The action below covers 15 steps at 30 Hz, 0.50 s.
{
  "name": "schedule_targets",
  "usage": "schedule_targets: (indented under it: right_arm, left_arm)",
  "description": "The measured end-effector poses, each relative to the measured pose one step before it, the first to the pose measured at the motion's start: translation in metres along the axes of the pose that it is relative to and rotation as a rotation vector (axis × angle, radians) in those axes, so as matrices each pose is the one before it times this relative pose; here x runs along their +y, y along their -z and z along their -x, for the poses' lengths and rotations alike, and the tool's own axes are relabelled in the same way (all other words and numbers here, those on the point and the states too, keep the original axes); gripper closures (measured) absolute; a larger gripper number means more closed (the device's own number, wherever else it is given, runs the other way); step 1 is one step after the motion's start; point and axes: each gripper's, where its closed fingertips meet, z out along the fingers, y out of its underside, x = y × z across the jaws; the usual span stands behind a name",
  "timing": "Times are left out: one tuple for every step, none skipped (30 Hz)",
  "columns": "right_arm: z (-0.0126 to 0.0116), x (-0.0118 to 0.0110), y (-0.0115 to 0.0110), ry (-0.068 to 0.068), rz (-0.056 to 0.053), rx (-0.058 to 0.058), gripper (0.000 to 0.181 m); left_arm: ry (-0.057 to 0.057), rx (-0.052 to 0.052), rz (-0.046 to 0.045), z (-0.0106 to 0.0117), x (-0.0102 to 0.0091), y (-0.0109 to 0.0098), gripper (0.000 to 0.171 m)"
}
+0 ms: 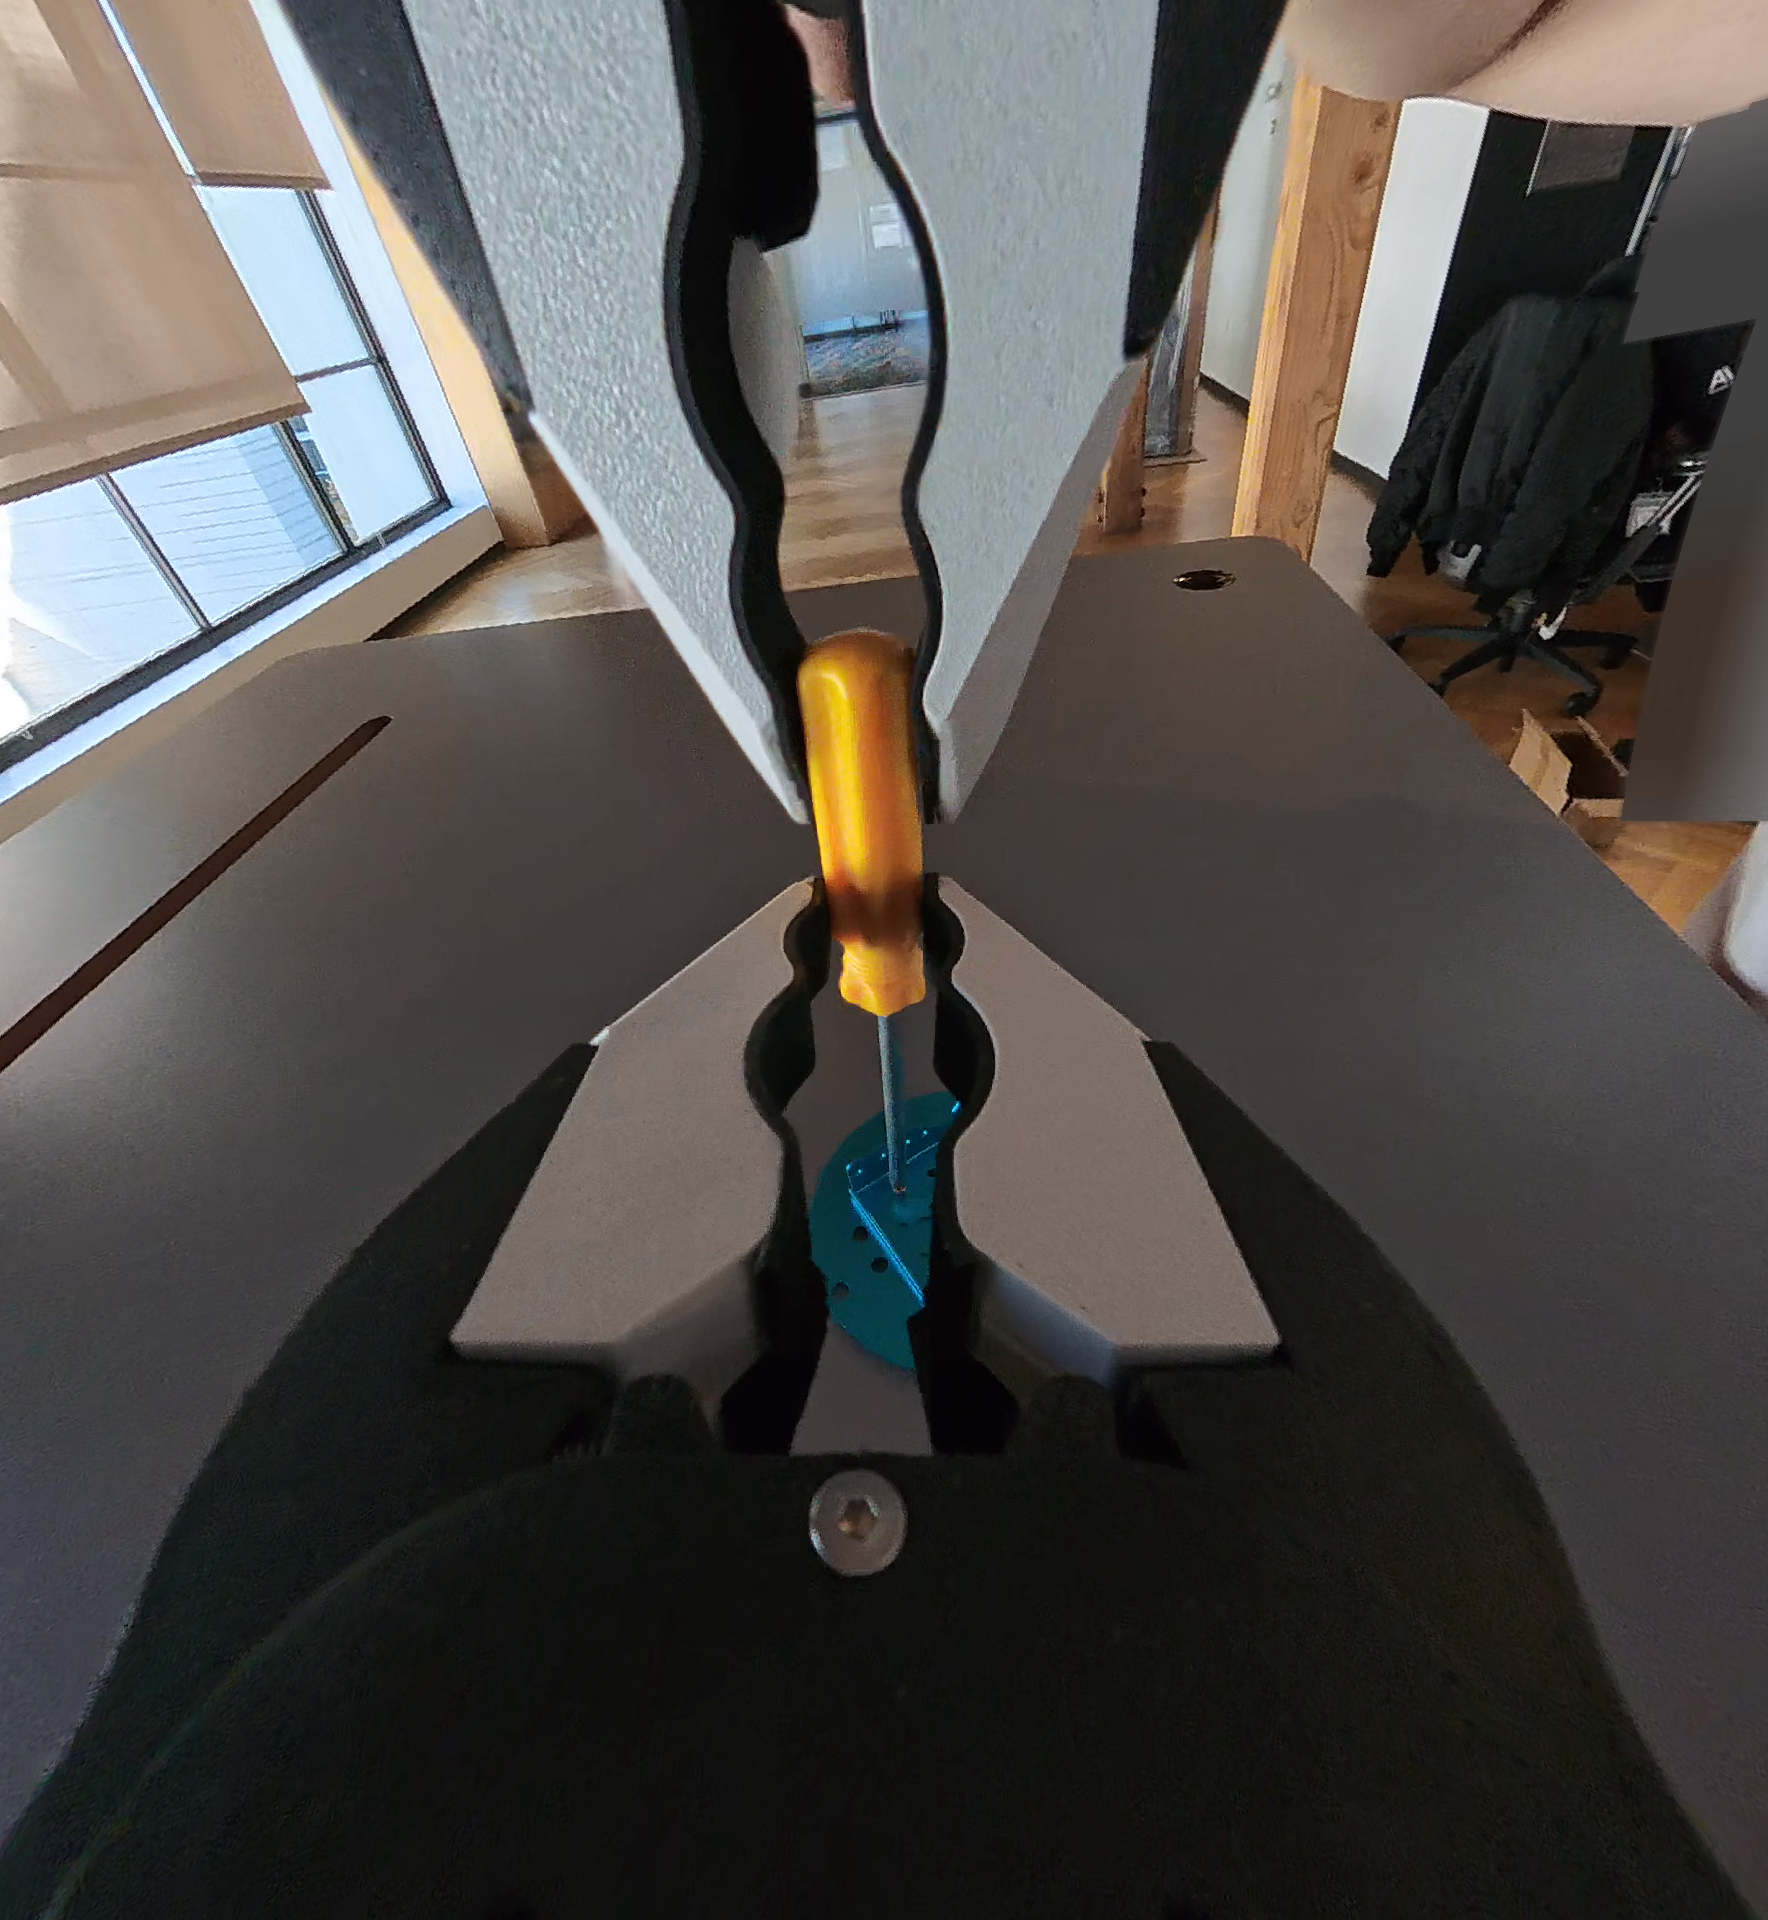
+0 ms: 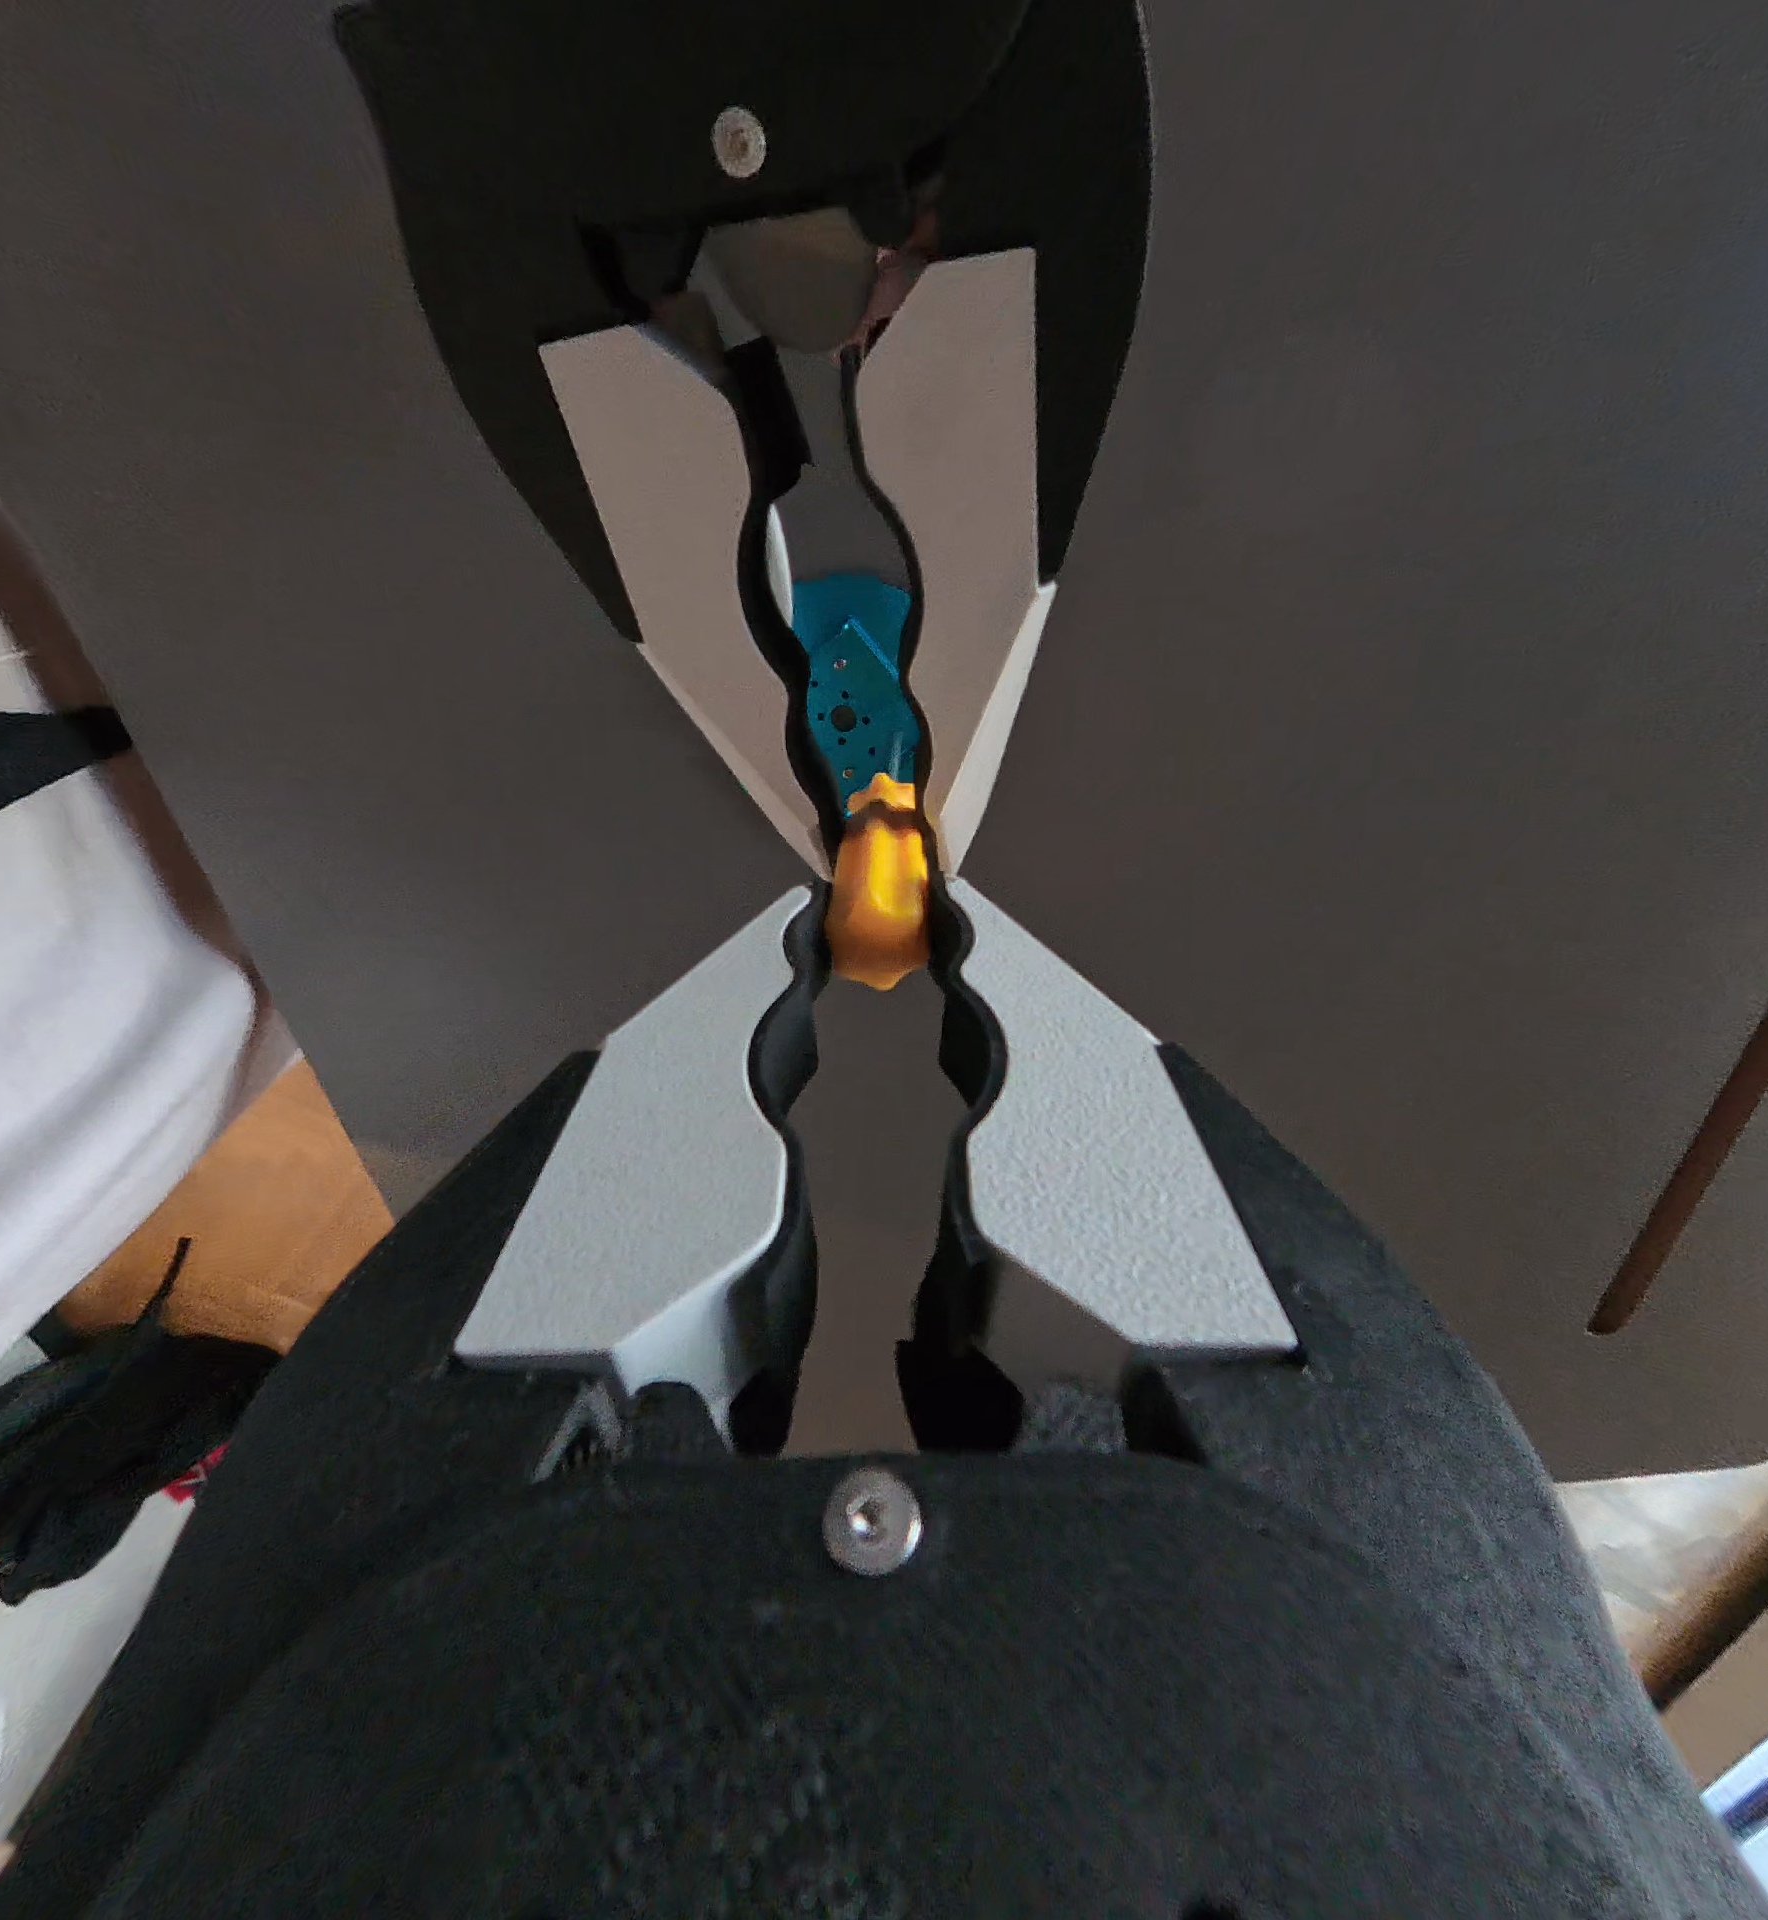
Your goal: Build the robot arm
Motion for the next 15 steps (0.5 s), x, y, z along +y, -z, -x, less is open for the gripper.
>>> schedule_targets:
  right_arm:
    - [-0.00094, 0.0006, -0.00002, -0.0341, 0.0069, 0.0093, 0.164]
    - [-0.00162, 0.0016, -0.00009, -0.0583, 0.0169, 0.0031, 0.164]
    - [-0.00104, 0.00087, -0.00005, -0.059, 0.0075, -0.007, 0.164]
    - [-0.0011, -0.00077, -0.00007, -0.0563, -0.0066, -0.0074, 0.164]
    - [-0.00124, -0.00067, -0.00001, -0.0582, -0.0082, -0.0069, 0.164]
    - [-0.00088, 0.00004, -0.00001, -0.0455, -0.0022, -0.0075, 0.164]
    - [-0.00065, -0.00015, -0.00009, -0.0272, -0.0042, -0.0054, 0.164]
    - [0.00039, 0.00143, 0.00001, -0.0163, 0.0066, -0.0103, 0.164]
    - [0.00225, 0.00208, -0.0001, 0.0071, 0.0153, -0.0185, 0.163]
    - [0.00308, 0.00211, -0.00049, 0.0402, 0.0199, -0.0193, 0.162]
    - [0.00144, 0.00052, -0.00073, 0.0665, 0.0076, -0.0027, 0.159]
    - [-0.00035, -0.00209, -0.00094, 0.0617, -0.0116, 0.0144, 0.147]
    - [-0.00079, -0.00086, -0.0011, 0.0521, -0.0025, 0.017, 0.143]
    - [0.00039, 0.0009, -0.00171, 0.0479, 0.0091, 0.0102, 0.15]
    - [0.00221, 0.00116, -0.00178, 0.0363, 0.0074, 0.0, 0.161]
  left_arm:
    - [0.0038, -0.0021, -0.00026, 0.00062, 0.00046, 0.00067, 0.156]
    - [-0.0017, -0.0189, -0.00085, 0.00241, -0.00006, 0.00064, 0.148]
    - [-0.0098, -0.0336, -0.00461, 0.00371, -0.00118, 0.00065, 0.142]
    - [-0.0152, -0.0259, -0.00595, 0.00223, -0.00203, 0.00054, 0.145]
    - [-0.0111, -0.0211, -0.00464, 0.00159, -0.0024, 0.00023, 0.146]
    - [-0.0029, -0.0146, 0.00174, 0.00086, -0.00122, -0.00047, 0.147]
    - [-0.0006, 0.0069, 0.00763, -0.00207, 0.00026, -0.00094, 0.154]
    - [-0.0017, 0.0105, 0.00353, -0.0021, 0.00042, -0.00083, 0.155]
    - [0.0032, 0.017, -0.00007, -0.00218, -0.0002, -0.00047, 0.155]
    - [0.0104, 0.0272, 0.00162, -0.00263, -0.00021, -0.00016, 0.155]
    - [0.0106, 0.0195, 0.00202, -0.0014, 0.0, 0.00018, 0.156]
    - [0.0022, 0.0149, 0.00008, -0.00123, -0.00002, 0.00018, 0.155]
    - [-0.0026, 0.0133, -0.00107, -0.00142, 0.00004, 0.00023, 0.156]
    - [0.0012, 0.0075, -0.00152, -0.00067, -0.00008, 0.00032, 0.156]
    - [0.0058, 0.0015, -0.00217, 0.00032, 0.0, 0.00029, 0.156]
